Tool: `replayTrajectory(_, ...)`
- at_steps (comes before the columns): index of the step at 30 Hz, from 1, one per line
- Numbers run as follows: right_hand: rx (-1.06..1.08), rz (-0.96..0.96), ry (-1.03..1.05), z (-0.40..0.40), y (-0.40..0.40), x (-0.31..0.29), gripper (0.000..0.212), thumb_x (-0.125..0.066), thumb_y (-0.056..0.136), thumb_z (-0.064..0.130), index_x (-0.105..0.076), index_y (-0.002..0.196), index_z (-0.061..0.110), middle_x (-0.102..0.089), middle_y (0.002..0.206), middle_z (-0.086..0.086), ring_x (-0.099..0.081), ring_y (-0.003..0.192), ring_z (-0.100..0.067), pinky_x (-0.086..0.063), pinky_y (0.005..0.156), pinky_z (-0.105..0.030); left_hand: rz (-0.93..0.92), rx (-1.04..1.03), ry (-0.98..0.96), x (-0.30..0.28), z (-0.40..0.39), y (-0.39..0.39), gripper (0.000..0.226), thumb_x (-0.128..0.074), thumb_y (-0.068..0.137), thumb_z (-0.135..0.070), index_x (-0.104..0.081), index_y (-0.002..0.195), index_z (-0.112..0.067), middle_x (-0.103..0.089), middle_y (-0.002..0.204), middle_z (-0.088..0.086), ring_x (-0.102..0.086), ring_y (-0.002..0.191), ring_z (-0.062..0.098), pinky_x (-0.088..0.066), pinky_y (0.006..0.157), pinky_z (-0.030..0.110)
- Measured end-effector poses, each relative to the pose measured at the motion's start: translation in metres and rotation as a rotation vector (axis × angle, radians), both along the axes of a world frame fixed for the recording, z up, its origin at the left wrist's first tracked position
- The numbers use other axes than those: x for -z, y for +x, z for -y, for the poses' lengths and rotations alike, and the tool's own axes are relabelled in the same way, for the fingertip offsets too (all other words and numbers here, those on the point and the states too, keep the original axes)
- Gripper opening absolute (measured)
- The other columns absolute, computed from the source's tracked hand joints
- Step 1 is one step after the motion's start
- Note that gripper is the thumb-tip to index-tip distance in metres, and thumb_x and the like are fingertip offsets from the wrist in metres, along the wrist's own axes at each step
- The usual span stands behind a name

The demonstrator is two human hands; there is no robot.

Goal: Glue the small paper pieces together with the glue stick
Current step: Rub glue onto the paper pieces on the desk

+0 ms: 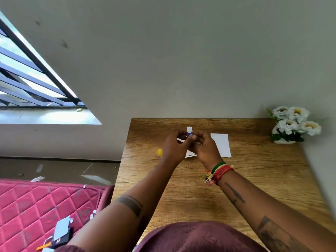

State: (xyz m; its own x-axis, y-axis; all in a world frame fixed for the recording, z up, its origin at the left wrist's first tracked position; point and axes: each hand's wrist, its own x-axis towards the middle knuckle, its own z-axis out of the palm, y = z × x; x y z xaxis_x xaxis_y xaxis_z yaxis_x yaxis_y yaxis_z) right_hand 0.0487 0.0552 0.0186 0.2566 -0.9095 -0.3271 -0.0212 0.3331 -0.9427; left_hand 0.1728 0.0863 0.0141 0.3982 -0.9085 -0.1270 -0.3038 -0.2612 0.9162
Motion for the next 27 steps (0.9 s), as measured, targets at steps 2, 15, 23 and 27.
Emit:
replayTrajectory(2,0.006,-0.026,-0.031,0.0,-0.008,-0.003,0.032,-0.07,0.093,0.007,-0.061,0.123,0.015,-0.07,0.123,-0.007,-0.068,0.114,-0.024,-0.057,0.097,-0.046,-0.035,-0.013,0.008,-0.002,0.002,-0.007,0.027,-0.078,0.087,-0.045,-0.073,0.108,-0.029,-0.073,0.098,-0.01,-0.067,0.087,0.01,-0.049,0.071,0.027)
replayTrajectory(15,0.082,-0.102,-0.101,-0.009,-0.029,-0.018,0.02,-0.072,0.092,0.016,-0.067,0.111,0.012,-0.075,0.098,-0.013,-0.074,0.084,-0.031,-0.064,0.069,-0.038,-0.178,0.023,-0.062,-0.038,0.009,-0.032,0.019,-0.083,0.085,-0.033,-0.075,0.095,-0.019,-0.077,0.085,-0.001,-0.074,0.081,0.013,-0.059,0.071,0.026)
replayTrajectory(23,0.091,-0.005,-0.1,-0.008,-0.031,-0.026,0.015,-0.073,0.091,0.01,-0.07,0.106,0.011,-0.077,0.086,-0.011,-0.071,0.067,-0.017,-0.062,0.063,-0.03,-0.197,-0.007,-0.075,-0.042,0.012,-0.027,0.02,-0.083,0.085,-0.028,-0.077,0.099,-0.016,-0.077,0.086,-0.002,-0.07,0.072,0.0,-0.052,0.063,0.013)
replayTrajectory(27,-0.035,0.035,-0.099,-0.008,-0.034,-0.025,0.022,-0.062,0.099,0.013,-0.068,0.12,0.008,-0.072,0.093,-0.012,-0.067,0.074,-0.018,-0.06,0.069,-0.032,-0.168,0.004,-0.068,-0.043,0.012,-0.023,0.019,-0.081,0.087,-0.029,-0.078,0.103,-0.019,-0.077,0.089,-0.005,-0.068,0.077,-0.002,-0.048,0.064,0.008)
